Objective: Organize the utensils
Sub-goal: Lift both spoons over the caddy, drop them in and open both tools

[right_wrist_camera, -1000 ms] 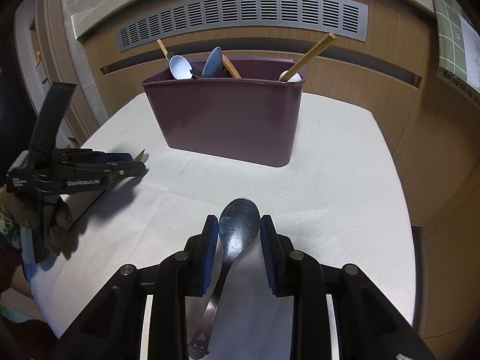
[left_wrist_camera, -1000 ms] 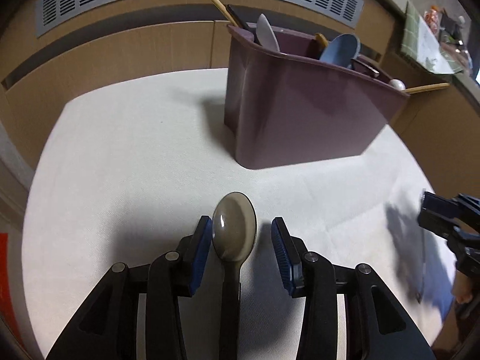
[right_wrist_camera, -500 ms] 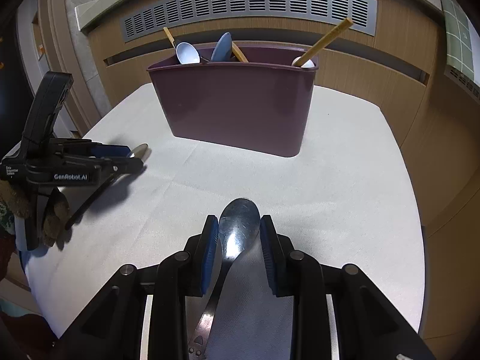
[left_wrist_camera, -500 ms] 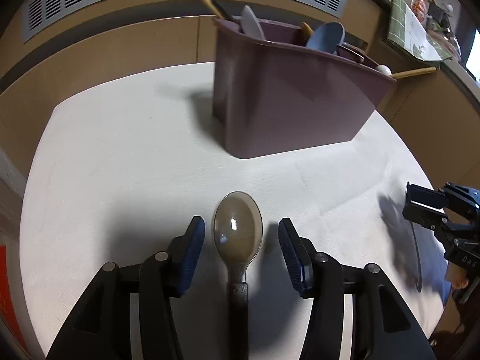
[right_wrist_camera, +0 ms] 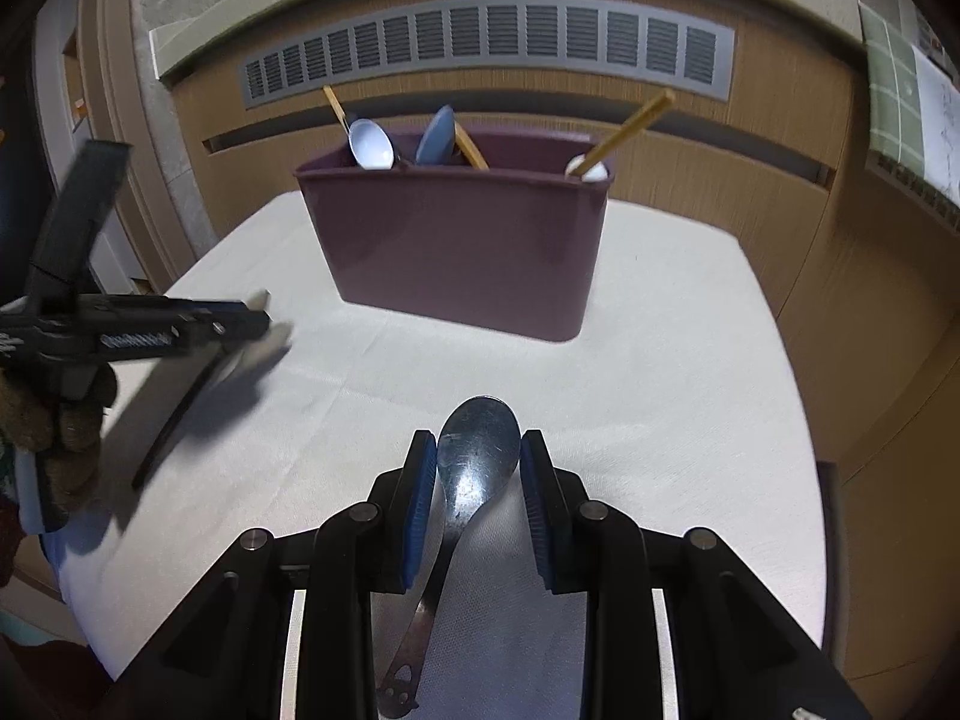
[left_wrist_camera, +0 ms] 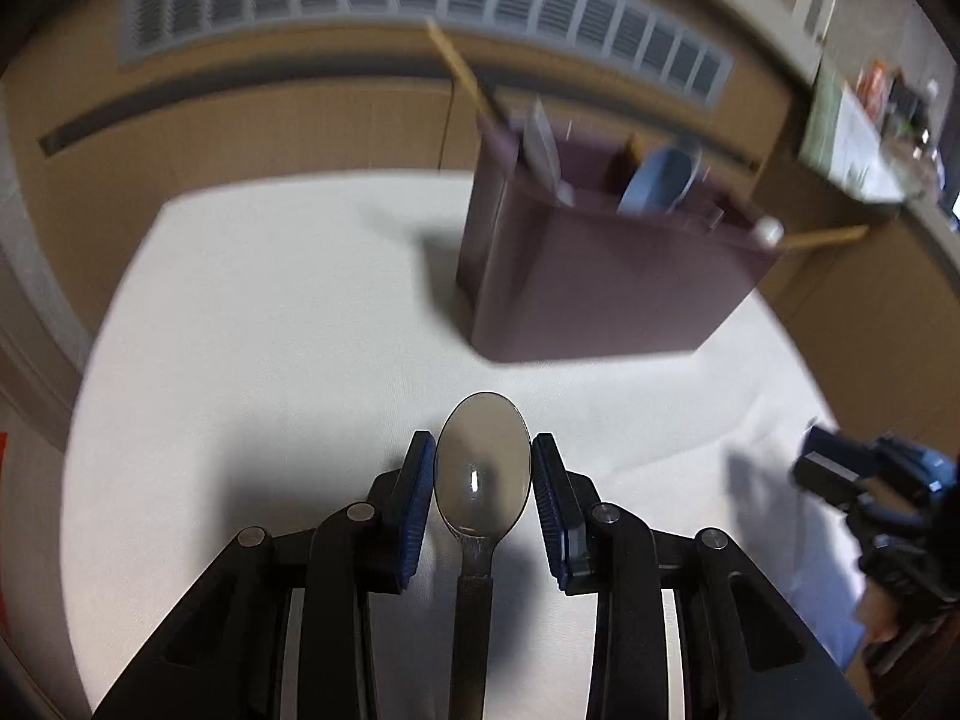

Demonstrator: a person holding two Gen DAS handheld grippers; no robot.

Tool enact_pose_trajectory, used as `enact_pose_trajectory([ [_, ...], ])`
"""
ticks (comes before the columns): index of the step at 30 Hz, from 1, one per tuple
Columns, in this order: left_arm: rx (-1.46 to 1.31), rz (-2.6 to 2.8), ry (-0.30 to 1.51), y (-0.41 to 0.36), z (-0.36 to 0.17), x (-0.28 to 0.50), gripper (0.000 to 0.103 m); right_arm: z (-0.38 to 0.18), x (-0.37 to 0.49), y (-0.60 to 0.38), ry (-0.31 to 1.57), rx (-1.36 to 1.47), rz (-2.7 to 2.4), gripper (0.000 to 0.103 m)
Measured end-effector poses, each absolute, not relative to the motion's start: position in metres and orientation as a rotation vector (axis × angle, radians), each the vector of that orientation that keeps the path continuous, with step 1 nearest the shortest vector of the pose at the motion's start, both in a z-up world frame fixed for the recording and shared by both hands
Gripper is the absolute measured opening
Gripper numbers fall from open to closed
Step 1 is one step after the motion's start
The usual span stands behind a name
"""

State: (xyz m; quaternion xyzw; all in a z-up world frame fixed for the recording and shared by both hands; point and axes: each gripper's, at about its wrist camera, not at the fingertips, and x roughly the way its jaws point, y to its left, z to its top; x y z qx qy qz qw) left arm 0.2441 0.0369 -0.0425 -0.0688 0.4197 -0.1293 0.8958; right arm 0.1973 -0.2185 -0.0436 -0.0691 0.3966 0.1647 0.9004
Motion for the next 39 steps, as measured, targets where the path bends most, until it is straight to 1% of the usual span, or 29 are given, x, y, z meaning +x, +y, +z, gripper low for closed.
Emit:
enact_pose_trajectory([
  [7,-0.162,-0.314,0.734,0.036,-0.003,0.219,0.033,-0.03,0.192,-0.216,0.766,-0.145,0.345,0.026],
  [12,-0.173,-0.348,0.674,0.03,0.016,0.214,0.033,-0.022,0.19,-0.218,0.741,-0.123,0.342,0.026],
  [15,-0.209,-0.379,0.612,0.029,0.041,0.21,0.033,-0.001,0.187,-0.223,0.687,-0.078,0.354,0.026],
  [17,-0.246,-0.419,0.521,0.034,0.078,0.207,0.033,0.032,0.185,-0.224,0.594,-0.078,0.364,0.025],
  [20,-0.301,-0.452,0.354,0.043,0.147,0.208,0.033,0.111,0.187,-0.221,0.372,-0.137,0.358,0.025],
  [22,-0.335,-0.461,0.273,0.047,0.184,0.219,0.033,0.154,0.193,-0.215,0.268,-0.171,0.345,0.025],
  [24,-0.351,-0.451,0.225,0.049,0.198,0.232,0.033,0.188,0.205,-0.208,0.193,-0.189,0.333,0.025],
  [26,-0.364,-0.441,0.175,0.047,0.201,0.247,0.033,0.2,0.218,-0.201,0.174,-0.208,0.317,0.025],
  [29,-0.38,-0.438,0.163,0.046,0.189,0.27,0.033,0.197,0.243,-0.192,0.188,-0.22,0.297,0.025],
  [32,-0.406,-0.436,0.196,0.044,0.168,0.294,0.033,0.178,0.265,-0.19,0.252,-0.208,0.301,0.025],
  [39,-0.436,-0.461,0.341,0.03,0.111,0.338,0.033,0.109,0.308,-0.183,0.46,-0.241,0.281,0.026],
])
